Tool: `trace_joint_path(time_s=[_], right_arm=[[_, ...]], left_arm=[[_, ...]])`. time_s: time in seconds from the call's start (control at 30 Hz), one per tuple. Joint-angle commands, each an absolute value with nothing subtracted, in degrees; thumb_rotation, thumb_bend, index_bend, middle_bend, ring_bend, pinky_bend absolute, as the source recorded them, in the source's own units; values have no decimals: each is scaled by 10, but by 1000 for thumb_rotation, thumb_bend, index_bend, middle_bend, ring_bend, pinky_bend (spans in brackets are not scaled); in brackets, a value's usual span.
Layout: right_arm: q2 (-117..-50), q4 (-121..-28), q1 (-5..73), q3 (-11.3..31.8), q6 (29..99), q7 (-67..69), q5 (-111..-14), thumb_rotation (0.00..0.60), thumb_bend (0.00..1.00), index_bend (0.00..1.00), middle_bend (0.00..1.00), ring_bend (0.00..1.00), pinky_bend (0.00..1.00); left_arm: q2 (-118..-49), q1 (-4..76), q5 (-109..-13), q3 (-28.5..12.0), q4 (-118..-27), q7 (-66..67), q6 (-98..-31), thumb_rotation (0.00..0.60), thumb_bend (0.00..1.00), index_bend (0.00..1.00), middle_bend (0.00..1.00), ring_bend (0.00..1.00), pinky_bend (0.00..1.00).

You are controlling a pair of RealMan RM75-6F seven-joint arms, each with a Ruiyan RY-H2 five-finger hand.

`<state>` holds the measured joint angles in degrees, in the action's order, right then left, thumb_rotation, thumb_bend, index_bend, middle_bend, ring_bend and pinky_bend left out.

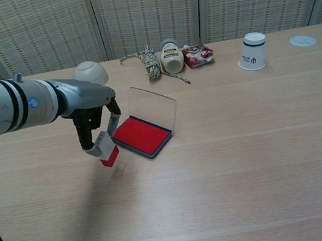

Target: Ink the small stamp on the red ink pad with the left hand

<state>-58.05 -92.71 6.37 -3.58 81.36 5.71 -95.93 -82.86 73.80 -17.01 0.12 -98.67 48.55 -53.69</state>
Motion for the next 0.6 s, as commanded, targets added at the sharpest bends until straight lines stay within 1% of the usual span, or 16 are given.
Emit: trace_joint_path(time_s=[0.03,0.17,0.27,0.4,0.6], right_arm=[[-579,-926,64,-36,815,62,-961,600,186,0,0,0,0],[-575,-924,62,-36,821,72,-962,600,186,0,0,0,0],[-573,-922,59,-36,827,80,-962,600,186,0,0,0,0],[-571,-919,57,-35,831,87,-959,600,186,0,0,0,0],[-570,-917,57,-32,830,92,-952,600,186,0,0,0,0]], left_arm=[[-819,749,-166,-7,-1002,502,-560,600,504,832,1000,976,904],[-815,766,-151,-17,-1012,524,-574,600,504,833,1000,976,904],[-817,781,-133,-26,-1012,540,-572,600,504,833,1000,976,904],[-822,802,-107,-36,-1001,559,-558,600,504,833,1000,976,904],[-838,831,-72,-45,-965,573,-519,600,504,832,1000,976,904]])
